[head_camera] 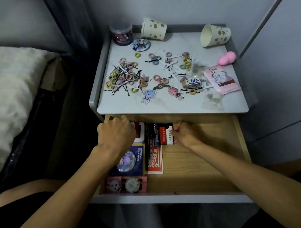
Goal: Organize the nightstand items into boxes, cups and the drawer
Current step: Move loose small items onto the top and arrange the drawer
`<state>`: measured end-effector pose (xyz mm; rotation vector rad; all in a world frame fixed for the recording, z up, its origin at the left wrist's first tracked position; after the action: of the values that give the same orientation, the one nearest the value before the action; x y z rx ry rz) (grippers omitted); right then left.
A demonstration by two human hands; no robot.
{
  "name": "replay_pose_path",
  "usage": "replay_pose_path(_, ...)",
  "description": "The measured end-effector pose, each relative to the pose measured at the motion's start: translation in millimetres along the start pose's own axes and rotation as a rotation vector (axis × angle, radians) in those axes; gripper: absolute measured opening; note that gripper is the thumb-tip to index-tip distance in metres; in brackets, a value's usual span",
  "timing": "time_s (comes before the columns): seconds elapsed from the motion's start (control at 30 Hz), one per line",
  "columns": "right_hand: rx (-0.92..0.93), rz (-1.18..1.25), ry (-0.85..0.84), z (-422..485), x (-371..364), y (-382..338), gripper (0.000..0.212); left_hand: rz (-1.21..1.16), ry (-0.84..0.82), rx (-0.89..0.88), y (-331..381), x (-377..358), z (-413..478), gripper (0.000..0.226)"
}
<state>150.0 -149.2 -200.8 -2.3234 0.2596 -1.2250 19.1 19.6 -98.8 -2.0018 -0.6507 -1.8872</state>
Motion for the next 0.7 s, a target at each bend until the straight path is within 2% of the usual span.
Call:
replay_pose_path(0.13,0.151,-0.146,0.005,-36,32,-13,0.025,-0.122,0.046,-0.116,10,4,-2,0.029)
replay_pose_path(0.27,0.363,-0.230,-0.030,-76,77,-27,0.010,-0.401,-0.031,-0.163,20,16,7,0.024)
replay_pose_path(0.33,0.463,-0.213,0.051,-78,101,-34,0.009,-0.552,-0.063,-0.145,25,24,12,0.018)
replay_pose_path(0.4,0.548,-0.236,0.199,-66,121,-42,0.012,-0.665,-0.066,-0.137,27,30,18,0.011)
replay_pose_path(0.5,0.591,-0.379,0.416,-27,146,-49,0.023,-0.687,-0.039,-0.139,32,35,32,0.006)
replay_pose_path(0.7,0.563,-0.596,0.346,20,154,-58,0.030,-0.591,0.115,-0.171,24,29,61,0.022)
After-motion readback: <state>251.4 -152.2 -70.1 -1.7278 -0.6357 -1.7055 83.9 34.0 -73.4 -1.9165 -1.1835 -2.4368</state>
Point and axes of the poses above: each hand's wrist, its own z-axis towards the middle knuckle, its own x-axis out of the back of the hand, y = z × x, the point moved 1 cm from there along z, towards the middle knuckle, and after that the axes turned 11 degrees about -z, right-handed, at the moved point
